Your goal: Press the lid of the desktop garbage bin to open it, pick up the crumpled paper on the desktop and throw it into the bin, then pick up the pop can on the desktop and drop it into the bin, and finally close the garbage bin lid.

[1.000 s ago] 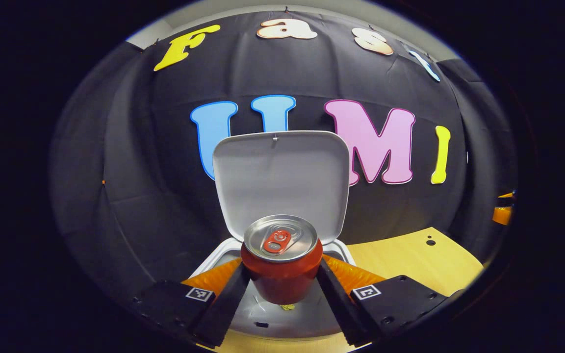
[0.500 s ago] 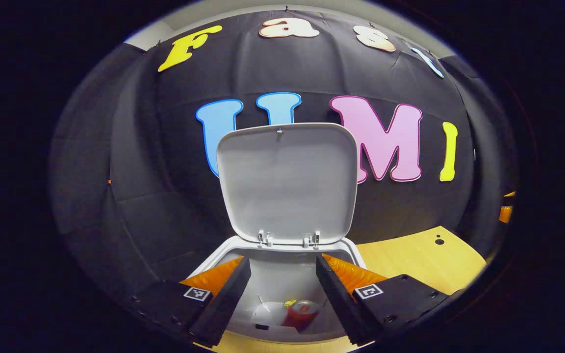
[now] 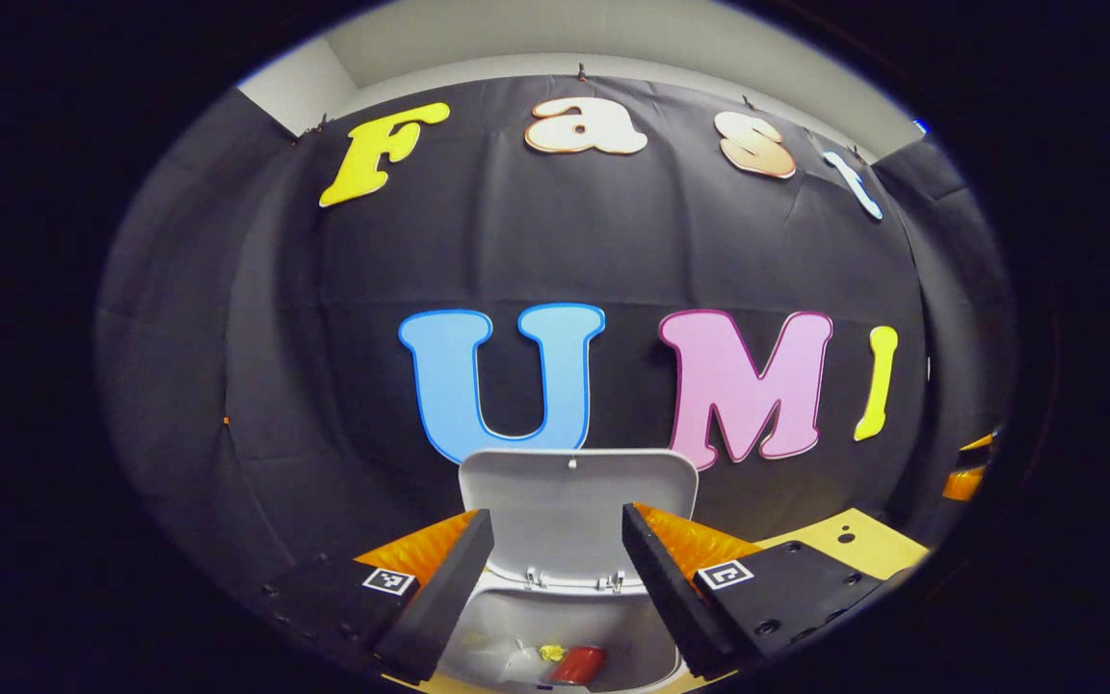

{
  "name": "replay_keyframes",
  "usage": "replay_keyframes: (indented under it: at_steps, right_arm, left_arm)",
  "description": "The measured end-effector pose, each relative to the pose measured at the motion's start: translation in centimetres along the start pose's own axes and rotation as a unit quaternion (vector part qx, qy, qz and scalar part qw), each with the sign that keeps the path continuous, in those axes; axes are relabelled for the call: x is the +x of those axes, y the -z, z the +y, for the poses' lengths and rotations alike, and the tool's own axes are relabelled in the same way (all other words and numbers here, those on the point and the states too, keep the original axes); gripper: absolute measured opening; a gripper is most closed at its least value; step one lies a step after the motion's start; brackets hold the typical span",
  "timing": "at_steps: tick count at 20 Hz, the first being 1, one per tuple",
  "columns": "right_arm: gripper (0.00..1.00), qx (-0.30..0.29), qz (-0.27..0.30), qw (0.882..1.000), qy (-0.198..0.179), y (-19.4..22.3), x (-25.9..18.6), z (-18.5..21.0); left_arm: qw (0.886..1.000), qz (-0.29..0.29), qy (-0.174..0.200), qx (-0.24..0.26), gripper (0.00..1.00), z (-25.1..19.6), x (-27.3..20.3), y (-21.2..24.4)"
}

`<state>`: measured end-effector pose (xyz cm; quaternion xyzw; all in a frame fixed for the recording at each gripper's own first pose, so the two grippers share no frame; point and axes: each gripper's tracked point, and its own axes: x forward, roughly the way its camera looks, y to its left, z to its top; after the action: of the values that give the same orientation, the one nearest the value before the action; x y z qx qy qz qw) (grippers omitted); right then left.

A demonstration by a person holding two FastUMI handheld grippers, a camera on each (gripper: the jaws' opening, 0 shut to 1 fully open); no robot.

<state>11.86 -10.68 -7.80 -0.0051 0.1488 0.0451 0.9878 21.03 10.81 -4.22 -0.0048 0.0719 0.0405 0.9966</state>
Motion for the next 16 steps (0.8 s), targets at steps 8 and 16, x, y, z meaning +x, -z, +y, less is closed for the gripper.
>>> replay_keyframes:
  at_steps: [8,16]
  right_arm:
    - [0.97,-0.027,0.008,1.0,-0.008,-0.5,0.4,0.3]
    - [0.97,-0.041,0.013,0.999,-0.004,-0.1,0.6,0.0]
  left_arm:
    - [0.998,-0.024,0.048,0.013,0.89,-0.6,8.3,-2.7]
    - [0.995,0.04,0.087,0.038,0.9,-2.9,12.1,-0.2]
